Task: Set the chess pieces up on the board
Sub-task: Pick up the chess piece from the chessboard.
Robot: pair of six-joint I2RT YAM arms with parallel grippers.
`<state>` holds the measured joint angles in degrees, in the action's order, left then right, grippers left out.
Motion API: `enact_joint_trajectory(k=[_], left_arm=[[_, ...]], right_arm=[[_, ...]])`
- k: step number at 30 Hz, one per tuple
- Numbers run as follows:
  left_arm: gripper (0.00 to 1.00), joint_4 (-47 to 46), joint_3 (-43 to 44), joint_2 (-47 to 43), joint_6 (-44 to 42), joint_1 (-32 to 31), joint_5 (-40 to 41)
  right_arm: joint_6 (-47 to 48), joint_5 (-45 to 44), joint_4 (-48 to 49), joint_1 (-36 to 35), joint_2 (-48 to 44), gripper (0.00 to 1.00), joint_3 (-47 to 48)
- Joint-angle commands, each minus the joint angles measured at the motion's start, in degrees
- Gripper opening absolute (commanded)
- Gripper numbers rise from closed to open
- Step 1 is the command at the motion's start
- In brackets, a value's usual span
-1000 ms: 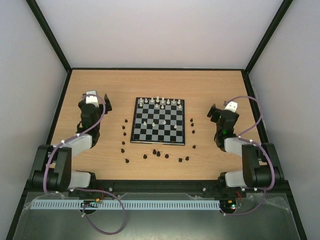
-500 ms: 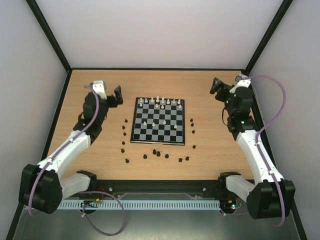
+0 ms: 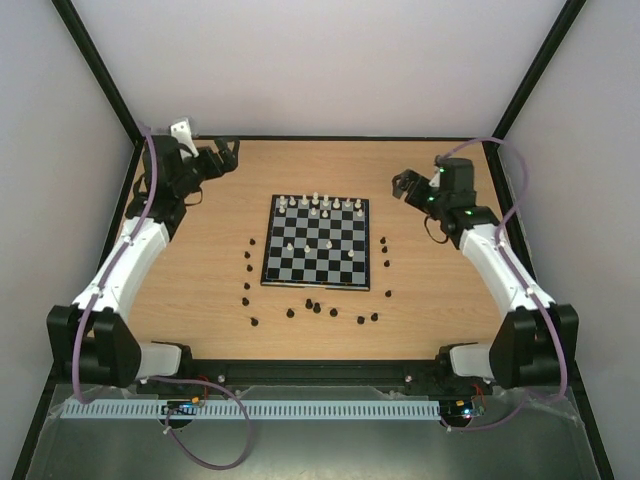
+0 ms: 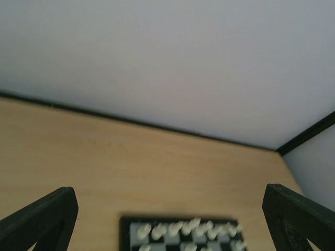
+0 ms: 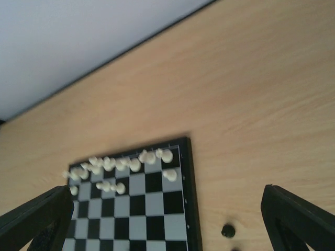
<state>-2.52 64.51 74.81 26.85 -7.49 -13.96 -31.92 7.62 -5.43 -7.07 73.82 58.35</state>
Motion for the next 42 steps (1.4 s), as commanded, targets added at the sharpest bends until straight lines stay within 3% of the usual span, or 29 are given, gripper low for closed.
enact_joint_trajectory(k=[1, 4, 8, 12, 16, 22, 29, 33, 42], left_arm=[[0.99, 1.13, -5.88, 0.38, -1.28, 0.7, -7.03], [1.0, 1.61, -7.53, 0.8, -0.9, -1.39, -2.13], [1.0, 8.65, -4.22, 3.05, -2.01, -9.39, 15.85], [0.99, 8.52, -6.54, 3.71, -1.47, -12.07, 21.08], [0.99, 7.88, -8.32, 5.0, -1.11, -12.73, 21.6], [1.0, 3.17, -11.69, 4.89, -0.63, -12.72, 14.58], [1.0, 5.41, -11.72, 4.47, 0.69, -14.47, 24.48], [1.0, 5.29, -12.41, 4.59, 1.62, -14.45, 24.49], [0.99, 4.88, -12.11, 7.43, 1.67, -15.63, 23.36]], right_arm=[[3.96, -9.15, -6.77, -7.32, 4.18, 0.99, 1.96], [6.03, -15.9, -9.51, -12.06, 9.32, 0.98, 4.24], [7.73, -19.46, -12.09, -16.19, 14.06, 0.86, 5.12], [6.97, -18.03, -11.57, -17.9, 14.31, 0.71, 2.53], [7.01, -17.81, -11.98, -20.34, 15.19, 0.67, 2.13], [7.42, -18.6, -15.32, -23.95, 19.58, 0.6, 4.3], [7.87, -18.73, -15.7, -26.76, 22.02, 0.55, 3.79], [8.1, -18.53, -15.57, -27.29, 23.35, 0.46, 4.14], [8.7, -17.55, -14.95, -27.47, 25.52, 0.38, 4.71]])
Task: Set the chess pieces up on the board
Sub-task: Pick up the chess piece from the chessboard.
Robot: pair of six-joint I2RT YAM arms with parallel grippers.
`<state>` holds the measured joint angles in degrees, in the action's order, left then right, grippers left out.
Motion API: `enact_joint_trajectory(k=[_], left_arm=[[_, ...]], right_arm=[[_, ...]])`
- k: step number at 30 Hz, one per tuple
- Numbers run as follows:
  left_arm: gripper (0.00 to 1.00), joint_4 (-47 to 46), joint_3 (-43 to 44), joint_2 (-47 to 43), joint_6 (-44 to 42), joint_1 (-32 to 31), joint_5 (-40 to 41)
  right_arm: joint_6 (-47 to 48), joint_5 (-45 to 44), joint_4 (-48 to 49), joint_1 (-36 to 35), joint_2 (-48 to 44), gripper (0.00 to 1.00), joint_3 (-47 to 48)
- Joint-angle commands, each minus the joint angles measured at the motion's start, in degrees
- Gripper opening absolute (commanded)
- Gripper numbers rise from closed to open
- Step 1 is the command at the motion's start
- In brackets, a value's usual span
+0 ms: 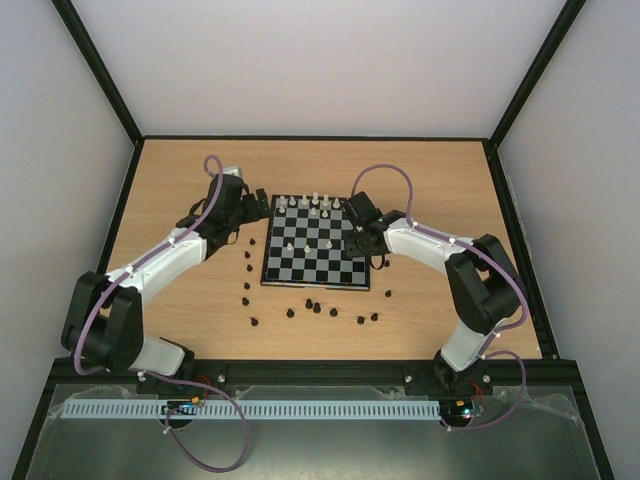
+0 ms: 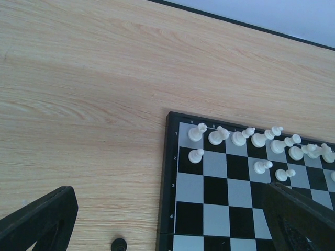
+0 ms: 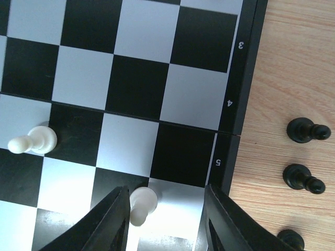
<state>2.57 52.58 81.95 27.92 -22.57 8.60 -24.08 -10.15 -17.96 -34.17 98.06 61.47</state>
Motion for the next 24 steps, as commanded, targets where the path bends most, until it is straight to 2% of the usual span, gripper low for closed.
enact_joint_trajectory(k=[1, 4, 11, 19, 24], left_arm=[[0.99, -0.08, 0.07, 0.47, 0.55, -0.59, 0.92], [0.99, 0.4, 0.49, 0.91, 0.61, -0.55, 1.33], [1.0, 0.29, 0.31, 1.15, 0.33, -0.55, 1.34], [0.99, 0.68, 0.33, 1.51, -0.21, -0.55, 1.76], [0.99, 0.64, 0.42, 1.82, -0.29, -0.55, 1.37]], right_arm=[[0.87, 0.26, -2.39, -0.37, 1.38, 0.36, 1.73], [0.96, 0.54, -2.37, -0.41, 1.31, 0.35, 1.96], [0.87, 0.49, -2.75, -0.78, 1.57, 0.23, 1.98], [0.61, 0.3, -3.85, -1.48, 1.46, 0.25, 2.28], [0.52, -0.07, -4.8, -2.17, 2.14, 0.19, 2.76]])
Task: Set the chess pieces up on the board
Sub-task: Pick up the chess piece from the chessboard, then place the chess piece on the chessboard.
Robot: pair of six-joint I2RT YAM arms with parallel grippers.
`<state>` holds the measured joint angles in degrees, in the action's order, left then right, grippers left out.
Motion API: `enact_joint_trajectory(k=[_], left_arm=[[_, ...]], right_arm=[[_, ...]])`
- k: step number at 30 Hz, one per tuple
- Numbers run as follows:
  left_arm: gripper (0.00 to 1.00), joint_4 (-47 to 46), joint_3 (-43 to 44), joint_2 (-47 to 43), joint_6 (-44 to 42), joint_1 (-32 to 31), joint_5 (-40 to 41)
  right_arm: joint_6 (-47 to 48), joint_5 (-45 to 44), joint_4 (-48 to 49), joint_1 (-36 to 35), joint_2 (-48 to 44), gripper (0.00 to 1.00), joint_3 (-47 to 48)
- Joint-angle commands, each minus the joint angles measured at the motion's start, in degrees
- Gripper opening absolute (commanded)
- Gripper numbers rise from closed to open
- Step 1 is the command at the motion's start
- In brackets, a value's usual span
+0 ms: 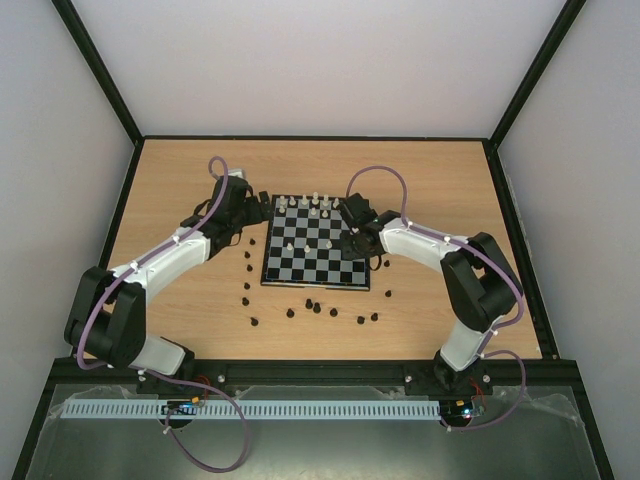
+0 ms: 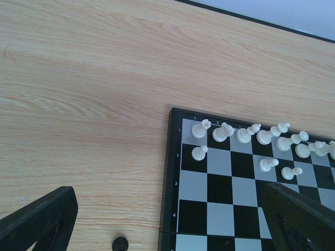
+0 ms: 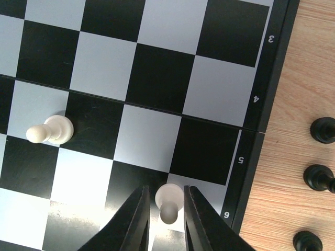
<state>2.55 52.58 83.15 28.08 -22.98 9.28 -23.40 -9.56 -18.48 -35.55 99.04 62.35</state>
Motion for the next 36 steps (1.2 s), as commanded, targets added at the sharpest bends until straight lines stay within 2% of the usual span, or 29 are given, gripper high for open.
enact_joint_trajectory(k=[1, 13, 20, 26, 30, 36], left_arm=[[1.0, 0.71, 0.41, 0.63, -0.46, -0.13, 0.8], [0.99, 0.54, 0.68, 1.13, -0.48, -0.13, 0.56], [1.0, 0.17, 0.85, 1.98, -0.52, -0.13, 0.38], [1.0, 0.62, 1.29, 2.36, -0.85, -0.18, 0.91], [0.99, 0.85, 1.77, 2.6, -1.03, -0.13, 1.09], [0.99, 0.88, 2.41, 3.53, -1.18, -0.13, 1.1]], right_arm=[[-0.16, -0.84, -4.38, -0.83, 1.27, 0.17, 1.78], [-0.48, -3.24, -6.57, -0.92, 2.45, 0.02, 3.56], [0.9, -9.4, -12.93, -0.43, 7.95, 0.02, 18.44], [1.85, -8.18, -16.18, 2.67, 15.67, 0.02, 31.51], [2.36, -6.48, -16.75, 4.41, 19.38, 0.03, 35.31], [2.73, -4.19, -16.22, 5.48, 22.76, 0.03, 36.08]])
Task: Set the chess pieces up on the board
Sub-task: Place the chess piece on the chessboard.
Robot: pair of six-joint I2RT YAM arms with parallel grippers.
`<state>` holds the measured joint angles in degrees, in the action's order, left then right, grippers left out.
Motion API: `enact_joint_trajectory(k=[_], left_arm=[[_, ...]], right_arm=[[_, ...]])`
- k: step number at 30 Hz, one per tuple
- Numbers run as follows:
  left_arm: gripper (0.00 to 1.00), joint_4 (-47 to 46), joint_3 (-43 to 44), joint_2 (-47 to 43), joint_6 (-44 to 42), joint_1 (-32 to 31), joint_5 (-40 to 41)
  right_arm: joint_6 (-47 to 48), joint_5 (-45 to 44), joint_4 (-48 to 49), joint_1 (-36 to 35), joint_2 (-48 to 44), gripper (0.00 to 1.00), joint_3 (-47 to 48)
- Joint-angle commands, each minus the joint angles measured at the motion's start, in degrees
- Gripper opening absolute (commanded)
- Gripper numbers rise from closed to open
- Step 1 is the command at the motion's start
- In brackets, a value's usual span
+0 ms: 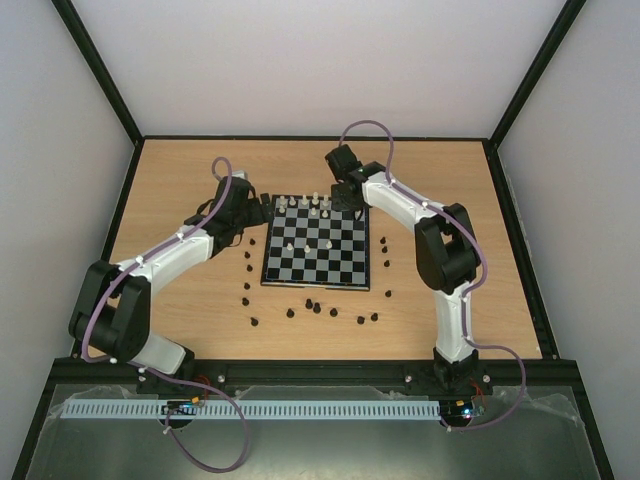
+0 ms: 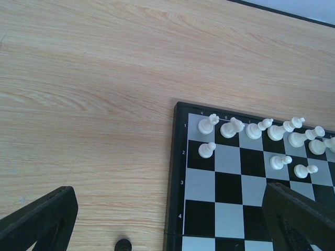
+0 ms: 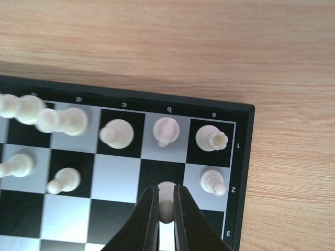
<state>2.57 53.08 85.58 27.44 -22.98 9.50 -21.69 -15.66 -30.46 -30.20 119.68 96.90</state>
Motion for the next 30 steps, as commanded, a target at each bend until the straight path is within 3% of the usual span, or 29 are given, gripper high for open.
enact_joint_trajectory(k=[1, 30], left_arm=[[0.99, 0.93, 1.88, 1.27, -0.55, -0.13, 0.87], [1.0, 1.21, 2.6, 2.82, -0.55, -0.13, 1.05]], right_arm=[[0.99, 2.07, -4.25, 0.14, 2.36, 0.03, 1.42], [1.48, 3.07, -3.31, 1.34, 6.24, 0.06, 3.43]])
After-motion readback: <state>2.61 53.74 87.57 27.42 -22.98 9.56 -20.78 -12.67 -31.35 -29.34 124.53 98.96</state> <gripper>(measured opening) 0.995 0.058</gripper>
